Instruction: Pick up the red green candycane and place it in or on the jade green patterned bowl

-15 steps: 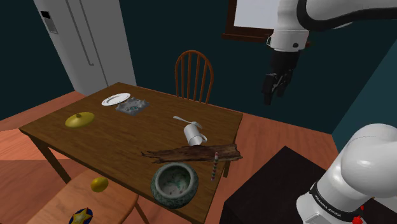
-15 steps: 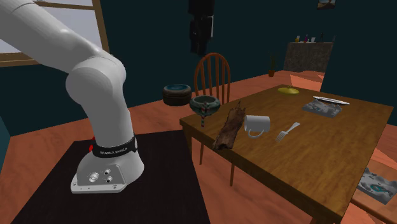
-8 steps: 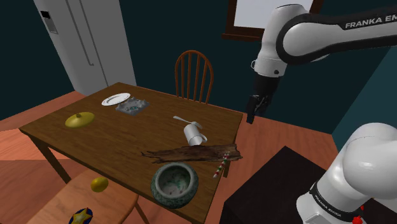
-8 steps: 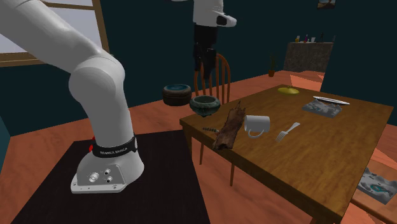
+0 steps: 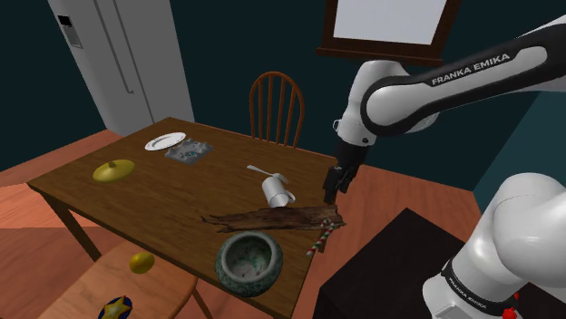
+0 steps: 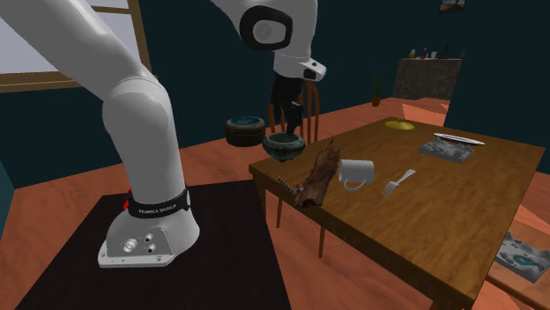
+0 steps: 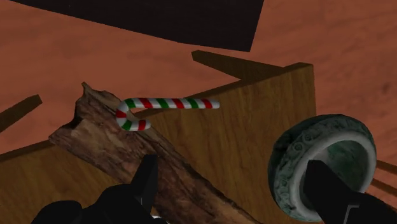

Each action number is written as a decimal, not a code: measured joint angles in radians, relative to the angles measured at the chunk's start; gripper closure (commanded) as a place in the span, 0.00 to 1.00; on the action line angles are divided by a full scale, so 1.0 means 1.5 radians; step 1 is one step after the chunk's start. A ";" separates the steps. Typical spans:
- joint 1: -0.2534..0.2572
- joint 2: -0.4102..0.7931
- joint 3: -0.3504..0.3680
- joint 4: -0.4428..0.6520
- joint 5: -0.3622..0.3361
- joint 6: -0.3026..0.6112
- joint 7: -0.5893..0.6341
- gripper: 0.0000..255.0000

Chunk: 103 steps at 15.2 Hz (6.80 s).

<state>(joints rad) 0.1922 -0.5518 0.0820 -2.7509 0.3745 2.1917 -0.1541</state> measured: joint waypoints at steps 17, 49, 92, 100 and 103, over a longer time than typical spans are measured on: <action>0.118 0.243 0.002 0.005 0.218 0.259 -0.164 0.00; -0.084 0.370 0.079 -0.011 -0.408 0.368 0.336 0.00; -0.046 0.134 0.065 0.019 -0.278 0.112 0.224 1.00; -0.040 0.083 0.058 0.055 -0.267 0.025 0.211 1.00; -0.026 0.104 0.083 0.089 -0.259 0.010 0.244 1.00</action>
<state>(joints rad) 0.1536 -0.3952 0.2070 -2.6177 -0.0135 2.2073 0.2119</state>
